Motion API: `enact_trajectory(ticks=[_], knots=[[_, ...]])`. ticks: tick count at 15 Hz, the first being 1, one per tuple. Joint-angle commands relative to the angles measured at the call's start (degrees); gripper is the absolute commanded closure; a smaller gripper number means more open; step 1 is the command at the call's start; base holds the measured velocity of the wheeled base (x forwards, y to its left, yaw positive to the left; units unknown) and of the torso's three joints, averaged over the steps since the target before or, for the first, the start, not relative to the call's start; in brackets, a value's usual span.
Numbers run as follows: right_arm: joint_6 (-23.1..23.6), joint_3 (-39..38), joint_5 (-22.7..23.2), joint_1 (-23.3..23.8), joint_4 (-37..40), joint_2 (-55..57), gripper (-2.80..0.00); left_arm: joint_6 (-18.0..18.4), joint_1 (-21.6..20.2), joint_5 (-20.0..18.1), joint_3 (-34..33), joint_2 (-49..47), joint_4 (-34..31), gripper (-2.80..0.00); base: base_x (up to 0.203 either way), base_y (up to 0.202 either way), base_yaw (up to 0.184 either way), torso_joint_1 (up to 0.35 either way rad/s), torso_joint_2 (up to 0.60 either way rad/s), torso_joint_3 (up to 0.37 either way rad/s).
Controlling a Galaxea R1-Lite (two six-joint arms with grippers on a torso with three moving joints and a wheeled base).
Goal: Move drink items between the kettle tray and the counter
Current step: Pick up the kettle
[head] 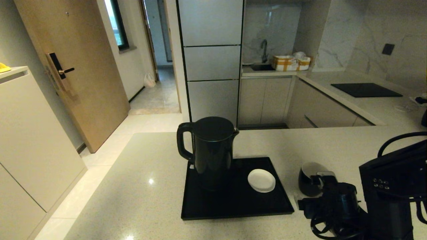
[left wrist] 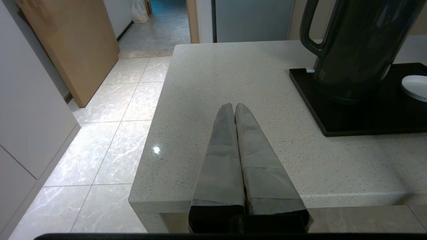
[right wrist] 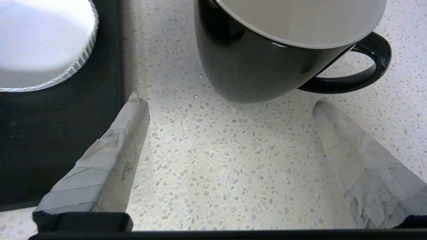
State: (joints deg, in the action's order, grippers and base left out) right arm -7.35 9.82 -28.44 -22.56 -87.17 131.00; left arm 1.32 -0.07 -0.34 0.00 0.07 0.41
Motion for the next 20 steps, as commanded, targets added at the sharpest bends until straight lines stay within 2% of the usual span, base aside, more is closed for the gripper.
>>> enact_trajectory(ticks=[1,2,5,7,9,11,13,16,18,20], knots=[[-0.7,-1.8,0.4,-0.5,-0.5,-4.9,-0.81,0.0,0.0,0.0,0.0,-0.1,0.0,0.00,0.000,0.000,0.000,0.000,0.00,0.000],[-1.3,-3.1,0.7,-0.7,-0.5,-7.9,0.00,0.0,0.0,-0.1,0.0,-0.1,0.0,0.00,0.000,0.000,0.000,0.000,0.00,0.000],[-2.9,-5.2,1.2,-0.9,-0.5,-17.1,0.00,0.0,0.0,0.0,0.0,-0.1,0.0,0.00,0.000,0.000,0.000,0.000,0.00,0.000],[0.5,-5.0,1.1,-0.9,0.0,-25.5,0.00,0.0,0.0,0.0,0.0,0.0,0.0,0.00,0.000,0.000,0.000,0.000,0.00,0.000],[5.2,-3.2,-0.7,-0.8,5.8,-37.7,0.00,0.0,0.0,0.0,0.0,-0.1,0.0,0.00,0.000,0.000,0.000,0.000,0.00,0.000],[8.0,0.6,-4.4,-0.8,17.7,-52.0,0.00,0.0,0.0,0.0,0.0,-0.1,0.0,0.00,0.000,0.000,0.000,0.000,0.00,0.000],[9.3,6.6,-8.4,-0.2,37.3,-69.6,0.00,0.0,0.0,0.0,0.0,-0.1,0.0,0.00,0.000,0.000,0.000,0.000,0.00,0.000],[10.5,16.7,-12.2,7.2,69.2,-94.3,0.00,0.0,0.0,0.0,0.0,-0.1,0.0,0.00,0.000,0.000,0.000,0.000,0.00,0.000],[10.8,24.7,-12.5,14.2,93.1,-109.2,0.00,-0.1,0.0,0.0,0.0,-0.1,0.0,0.00,0.000,0.000,0.000,0.000,0.00,0.000],[8.3,33.8,-10.5,19.1,119.0,-120.6,0.00,0.0,0.0,0.0,0.0,-0.1,0.0,0.00,0.000,0.000,0.000,0.000,0.00,0.000]])
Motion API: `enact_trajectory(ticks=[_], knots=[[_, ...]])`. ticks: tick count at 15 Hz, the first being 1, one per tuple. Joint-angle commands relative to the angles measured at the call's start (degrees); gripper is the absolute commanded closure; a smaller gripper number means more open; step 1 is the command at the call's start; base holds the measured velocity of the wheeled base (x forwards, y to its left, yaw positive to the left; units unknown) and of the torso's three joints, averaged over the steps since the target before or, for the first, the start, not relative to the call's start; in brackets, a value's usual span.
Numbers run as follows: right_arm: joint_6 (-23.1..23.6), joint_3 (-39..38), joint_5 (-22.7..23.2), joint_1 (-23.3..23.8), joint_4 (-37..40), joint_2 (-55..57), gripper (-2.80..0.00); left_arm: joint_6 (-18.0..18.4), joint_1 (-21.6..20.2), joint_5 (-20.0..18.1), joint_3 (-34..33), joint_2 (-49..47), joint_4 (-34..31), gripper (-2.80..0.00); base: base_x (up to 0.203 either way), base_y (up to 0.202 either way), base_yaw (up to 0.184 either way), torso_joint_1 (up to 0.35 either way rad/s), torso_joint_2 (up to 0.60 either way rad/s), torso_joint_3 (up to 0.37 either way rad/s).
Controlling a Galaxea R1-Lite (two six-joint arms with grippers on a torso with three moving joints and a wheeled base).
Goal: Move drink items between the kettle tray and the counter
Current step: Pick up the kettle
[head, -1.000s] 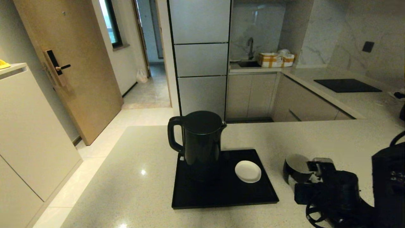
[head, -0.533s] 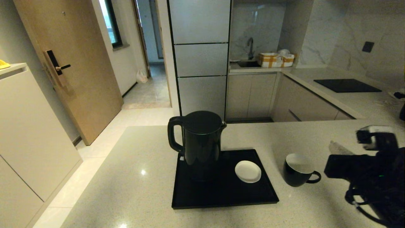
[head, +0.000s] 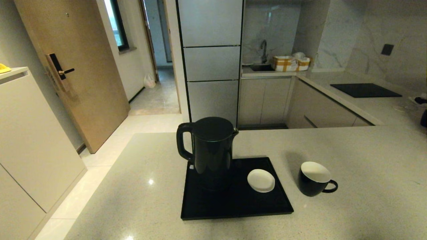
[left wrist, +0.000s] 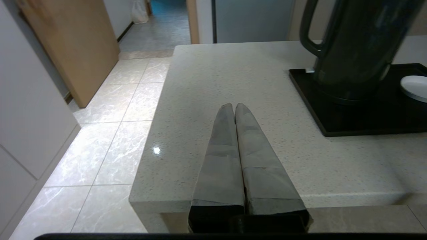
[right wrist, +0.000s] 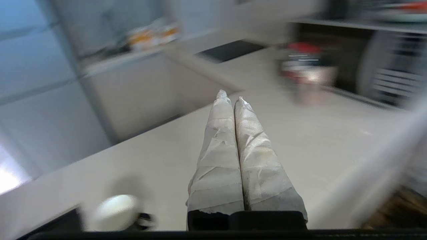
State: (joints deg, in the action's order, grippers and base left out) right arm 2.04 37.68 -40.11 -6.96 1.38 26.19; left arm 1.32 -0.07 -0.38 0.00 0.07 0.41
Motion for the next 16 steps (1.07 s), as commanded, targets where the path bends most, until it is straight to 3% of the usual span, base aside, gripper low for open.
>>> enact_trajectory(ticks=[1,4,5,6,9,12,14,16], knots=[[-2.2,8.1,5.9,4.9,37.4,-20.5,0.00,0.0,0.0,0.0,0.0,0.0,0.0,0.00,0.000,0.000,0.000,0.000,0.00,0.000],[-5.4,5.8,30.4,6.8,38.2,-25.2,0.00,0.0,0.0,0.0,0.0,-0.1,0.0,0.00,0.000,0.000,0.000,0.000,0.00,0.000],[-6.0,2.4,36.6,7.1,36.0,-25.7,0.00,0.0,0.0,0.0,0.0,-0.1,0.0,0.00,0.000,0.000,0.000,0.000,0.00,0.000],[-6.1,-2.5,39.6,7.2,32.0,-25.8,0.00,0.0,0.0,0.0,0.0,-0.1,0.0,0.00,0.000,0.000,0.000,0.000,0.00,0.000],[-4.6,-19.1,42.9,7.4,14.6,-26.1,0.00,0.0,0.0,0.0,0.0,-0.1,0.0,0.00,0.000,0.000,0.000,0.000,0.00,0.000],[-2.0,-25.8,44.2,7.5,4.0,-26.3,0.00,0.0,0.0,0.0,0.0,-0.1,0.0,0.00,0.000,0.000,0.000,0.000,0.00,0.000],[-0.7,-35.4,42.1,7.5,0.4,-26.3,0.00,0.0,0.0,0.0,0.0,-0.1,0.0,0.00,0.000,0.000,0.000,0.000,0.00,0.000],[0.1,-37.3,40.5,7.5,1.6,-26.3,0.00,0.0,0.0,0.0,0.0,-0.1,0.0,0.00,0.000,0.000,0.000,0.000,0.00,0.000]])
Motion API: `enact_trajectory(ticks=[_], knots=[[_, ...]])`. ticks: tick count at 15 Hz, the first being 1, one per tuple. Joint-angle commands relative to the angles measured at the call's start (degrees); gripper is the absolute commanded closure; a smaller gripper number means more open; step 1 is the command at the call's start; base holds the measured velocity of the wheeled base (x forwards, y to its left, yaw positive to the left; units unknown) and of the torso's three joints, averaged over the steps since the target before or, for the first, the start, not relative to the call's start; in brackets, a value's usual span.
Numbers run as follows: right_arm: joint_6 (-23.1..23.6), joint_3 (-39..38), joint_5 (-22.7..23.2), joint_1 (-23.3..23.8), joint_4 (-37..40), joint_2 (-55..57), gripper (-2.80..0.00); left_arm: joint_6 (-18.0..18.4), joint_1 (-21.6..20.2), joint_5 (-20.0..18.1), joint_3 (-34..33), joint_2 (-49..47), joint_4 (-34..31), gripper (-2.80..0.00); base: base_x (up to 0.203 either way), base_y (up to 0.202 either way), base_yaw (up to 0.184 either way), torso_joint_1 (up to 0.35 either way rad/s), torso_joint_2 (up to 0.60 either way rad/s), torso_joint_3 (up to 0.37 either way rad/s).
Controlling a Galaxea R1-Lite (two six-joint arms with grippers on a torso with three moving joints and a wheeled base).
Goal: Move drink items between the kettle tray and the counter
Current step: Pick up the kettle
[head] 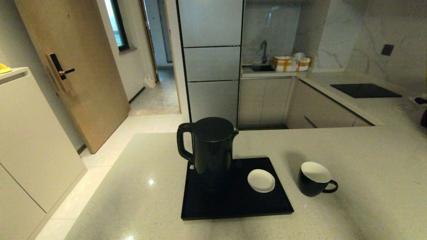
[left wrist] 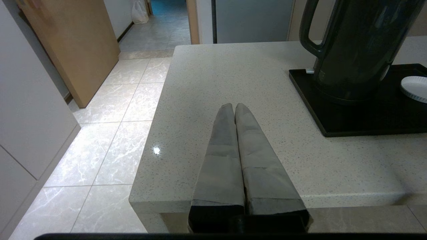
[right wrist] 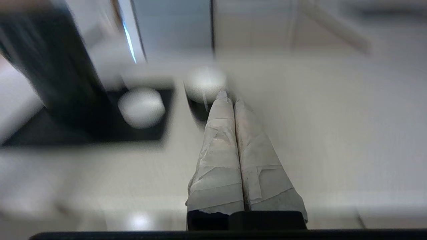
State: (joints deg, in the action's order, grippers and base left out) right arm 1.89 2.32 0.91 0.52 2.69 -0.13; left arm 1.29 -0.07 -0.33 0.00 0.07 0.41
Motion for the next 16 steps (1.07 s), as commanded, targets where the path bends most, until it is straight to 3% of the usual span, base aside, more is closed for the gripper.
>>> enact_trajectory(ticks=[1,9,10,12,16], knots=[[0.3,-1.2,-1.3,0.0,0.8,0.0,0.00,0.0,0.0,0.0,0.0,-0.1,0.0,0.00,0.000,0.000,0.000,0.000,0.00,0.000],[-1.1,-2.2,-1.3,0.1,-2.8,0.0,0.00,0.3,0.0,-0.2,0.0,-0.1,-0.1,0.00,0.000,0.000,0.000,0.000,0.00,0.000],[-1.1,-2.2,-1.3,0.1,-2.8,0.0,0.00,3.4,0.0,-0.4,0.1,-0.1,-0.5,0.00,0.000,0.000,0.000,0.000,0.00,0.000],[-1.2,-2.2,-1.3,0.0,-2.8,0.0,0.00,5.1,0.0,-0.5,0.9,-0.4,-0.7,0.00,0.000,0.000,0.000,0.000,0.00,0.000],[-1.2,-2.2,-1.3,0.1,-2.8,0.0,0.00,4.4,0.0,-0.7,19.7,-12.2,-4.6,0.00,0.000,0.000,0.000,0.000,0.00,0.000]])
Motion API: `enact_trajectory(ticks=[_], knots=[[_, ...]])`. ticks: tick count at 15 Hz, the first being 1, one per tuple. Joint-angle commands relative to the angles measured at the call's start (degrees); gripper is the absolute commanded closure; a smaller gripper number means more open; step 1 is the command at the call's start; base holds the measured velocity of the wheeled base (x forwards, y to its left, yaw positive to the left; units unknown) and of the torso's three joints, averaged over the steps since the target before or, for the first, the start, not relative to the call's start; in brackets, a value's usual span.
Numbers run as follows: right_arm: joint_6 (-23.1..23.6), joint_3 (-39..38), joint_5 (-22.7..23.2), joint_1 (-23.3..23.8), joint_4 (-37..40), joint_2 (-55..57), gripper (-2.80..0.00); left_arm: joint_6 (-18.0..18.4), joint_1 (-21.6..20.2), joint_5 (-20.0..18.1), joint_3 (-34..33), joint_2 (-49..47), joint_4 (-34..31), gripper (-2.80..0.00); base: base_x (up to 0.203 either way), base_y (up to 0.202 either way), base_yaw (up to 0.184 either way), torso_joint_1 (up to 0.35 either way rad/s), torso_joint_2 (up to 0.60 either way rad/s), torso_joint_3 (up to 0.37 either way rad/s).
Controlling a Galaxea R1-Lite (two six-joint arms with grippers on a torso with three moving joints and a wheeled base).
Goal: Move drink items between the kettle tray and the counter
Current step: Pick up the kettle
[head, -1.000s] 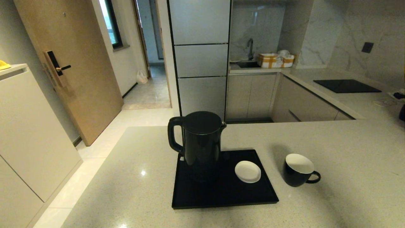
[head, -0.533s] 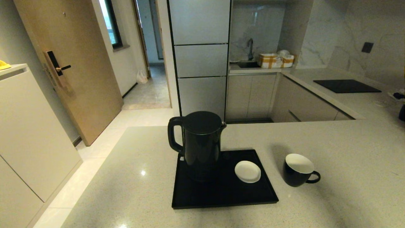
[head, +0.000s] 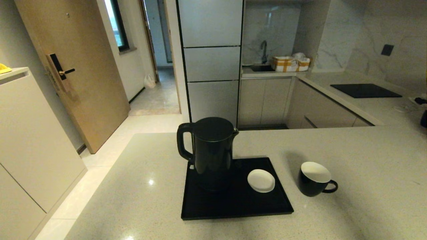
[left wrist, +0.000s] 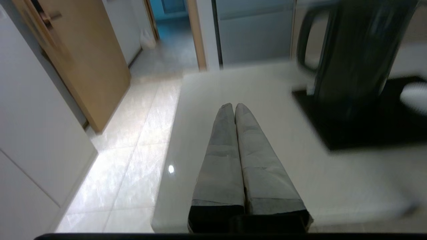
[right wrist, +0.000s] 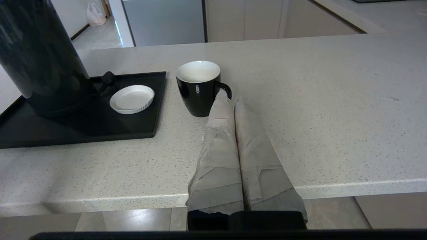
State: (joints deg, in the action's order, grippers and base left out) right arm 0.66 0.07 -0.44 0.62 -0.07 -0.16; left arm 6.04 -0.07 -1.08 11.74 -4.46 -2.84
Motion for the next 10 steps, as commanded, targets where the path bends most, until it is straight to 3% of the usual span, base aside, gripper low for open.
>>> enact_trajectory(ticks=[1,3,5,10], knots=[[0.0,0.0,0.0,0.0,0.0,0.1,0.00,-0.8,0.0,-0.1,13.5,-11.9,-2.8,0.00,0.000,0.000,0.000,0.000,0.00,0.000],[0.0,0.0,0.0,0.0,0.0,0.1,0.00,-1.3,0.5,-3.0,19.5,-24.9,-6.2,0.00,0.000,0.000,0.000,0.000,0.00,0.000],[0.0,0.0,0.0,0.0,0.0,0.1,0.00,-1.2,1.3,-7.0,17.7,-39.0,-3.2,0.00,0.000,0.000,0.000,0.000,0.00,0.000],[0.0,0.0,0.0,0.0,0.0,0.1,0.00,-0.2,8.7,-11.2,11.9,-72.6,20.0,0.00,0.000,0.000,0.000,0.000,0.00,0.000]])
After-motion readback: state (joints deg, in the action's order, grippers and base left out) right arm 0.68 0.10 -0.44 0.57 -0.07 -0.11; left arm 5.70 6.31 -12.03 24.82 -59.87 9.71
